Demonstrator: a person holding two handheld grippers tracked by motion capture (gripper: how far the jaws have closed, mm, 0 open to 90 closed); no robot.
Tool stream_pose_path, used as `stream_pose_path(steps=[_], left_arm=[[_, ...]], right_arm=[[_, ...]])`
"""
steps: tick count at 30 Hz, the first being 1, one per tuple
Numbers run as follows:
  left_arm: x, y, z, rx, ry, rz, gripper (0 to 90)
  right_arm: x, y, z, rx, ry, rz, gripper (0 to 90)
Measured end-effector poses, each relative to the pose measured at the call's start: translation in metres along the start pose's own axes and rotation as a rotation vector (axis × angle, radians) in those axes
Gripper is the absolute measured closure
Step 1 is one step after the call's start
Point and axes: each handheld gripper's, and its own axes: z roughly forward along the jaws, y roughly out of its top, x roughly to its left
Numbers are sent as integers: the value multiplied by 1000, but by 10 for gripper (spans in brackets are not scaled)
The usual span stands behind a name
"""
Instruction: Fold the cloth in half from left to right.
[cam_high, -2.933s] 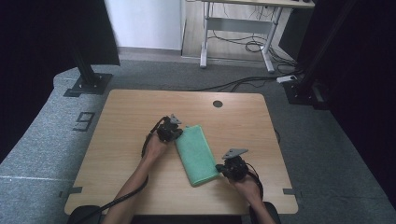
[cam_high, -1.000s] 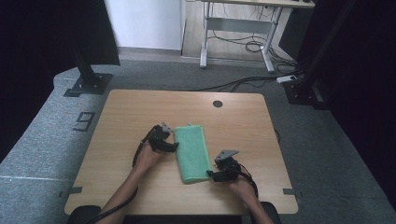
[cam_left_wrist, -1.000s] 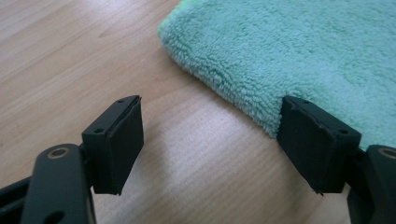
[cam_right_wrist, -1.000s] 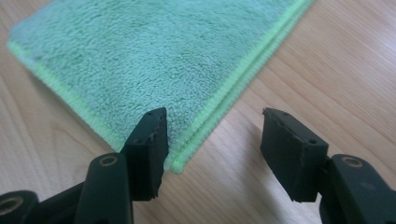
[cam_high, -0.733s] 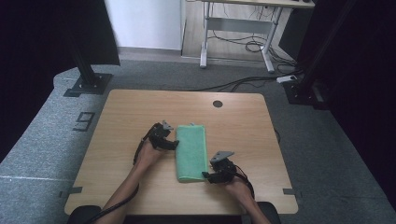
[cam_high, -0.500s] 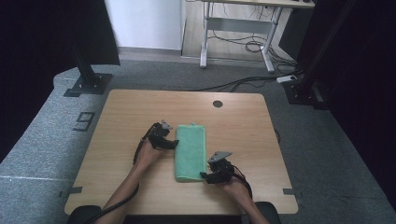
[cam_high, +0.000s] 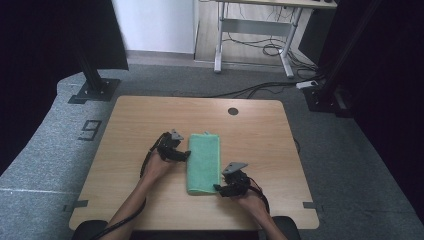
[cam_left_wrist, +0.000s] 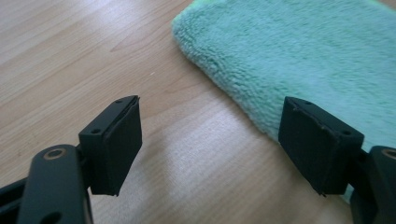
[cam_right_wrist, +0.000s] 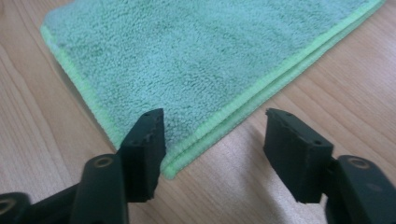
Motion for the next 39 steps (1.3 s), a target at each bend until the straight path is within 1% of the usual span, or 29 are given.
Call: stream_pose_path(steps=[2, 3, 4, 5, 6, 7, 9, 10, 11, 14, 15, 16, 18, 19, 21, 22, 23, 25, 26, 27, 28, 29, 30, 32, 33, 34, 35, 37, 39], left_arm=[[-2, -1, -5, -5, -15, 2, 198], [-2, -1, -5, -5, -15, 2, 192], [-5, -3, -10, -10, -22, 8, 188], [-5, -3, -10, -10, -22, 8, 184], [-6, -5, -13, -12, -28, 10, 184], [-7, -6, -16, -16, -35, 10, 172], [-9, -8, -22, -24, -46, 7, 168], [-12, -11, -28, -29, -57, 10, 158], [-13, -13, -31, -28, -58, 18, 153], [-18, -20, -41, -38, -72, 12, 147], [-18, -20, -41, -38, -72, 12, 147], [-20, -25, -47, -47, -90, 2, 145], [-22, -31, -52, -50, -97, -5, 145], [-22, -31, -52, -50, -97, -5, 145], [-24, -37, -56, -49, -98, -8, 144], [-26, -43, -60, -45, -98, -11, 143], [-26, -43, -60, -45, -98, -11, 138], [-28, -52, -65, -37, -86, -7, 136], [-28, -52, -65, -37, -86, -7, 135], [-28, -58, -68, -33, -80, -12, 130], [-28, -58, -68, -33, -80, -12, 126], [-28, -61, -70, -33, -78, -17, 126], [-29, -66, -73, -35, -78, -26, 118], [-29, -70, -75, -34, -76, -27, 114], [-29, -71, -76, -32, -72, -24, 105], [-31, -76, -78, -25, -57, -15, 86], [-31, -76, -78, -25, -57, -15, 78], [-31, -82, -80, -16, -40, -6, 67], [-31, -85, -81, -11, -33, -4, 48]], right_arm=[[-2, 0, -1, -10, 2, 6, 353], [-2, 0, -1, -10, 2, 6, 353], [-4, 1, -5, -26, -2, 18, 326], [-4, 1, -5, -26, -2, 18, 326], [-5, 1, -6, -33, -6, 23, 318], [-8, 1, -10, -53, -13, 37, 291], [-11, 1, -12, -63, -21, 41, 273], [-12, 0, -14, -67, -24, 46, 261], [-13, 0, -14, -69, -25, 50, 252], [-18, -1, -17, -75, -31, 56, 235], [-18, -1, -17, -75, -31, 56, 235], [-20, -1, -19, -74, -42, 53, 212], [-23, -2, -22, -81, -51, 59, 189], [-25, -2, -23, -85, -55, 64, 177], [-27, -3, -24, -88, -58, 66, 164], [-30, -4, -28, -96, -66, 78, 142], [-32, -5, -29, -96, -71, 79, 140], [-35, -7, -32, -98, -81, 88, 135], [-35, -7, -32, -98, -81, 88, 135], [-39, -9, -34, -102, -89, 95, 122], [-39, -9, -34, -102, -89, 95, 122], [-40, -10, -35, -99, -92, 101, 104], [-43, -12, -36, -90, -106, 105, 56], [-44, -13, -36, -87, -110, 104, 43], [-46, -15, -37, -83, -114, 107, 30], [-48, -18, -38, -77, -122, 114, 0], [-49, -19, -38, -76, -124, 117, 0], [-51, -21, -38, -74, -128, 118, 0], [-53, -24, -38, -68, -138, 115, 0]])
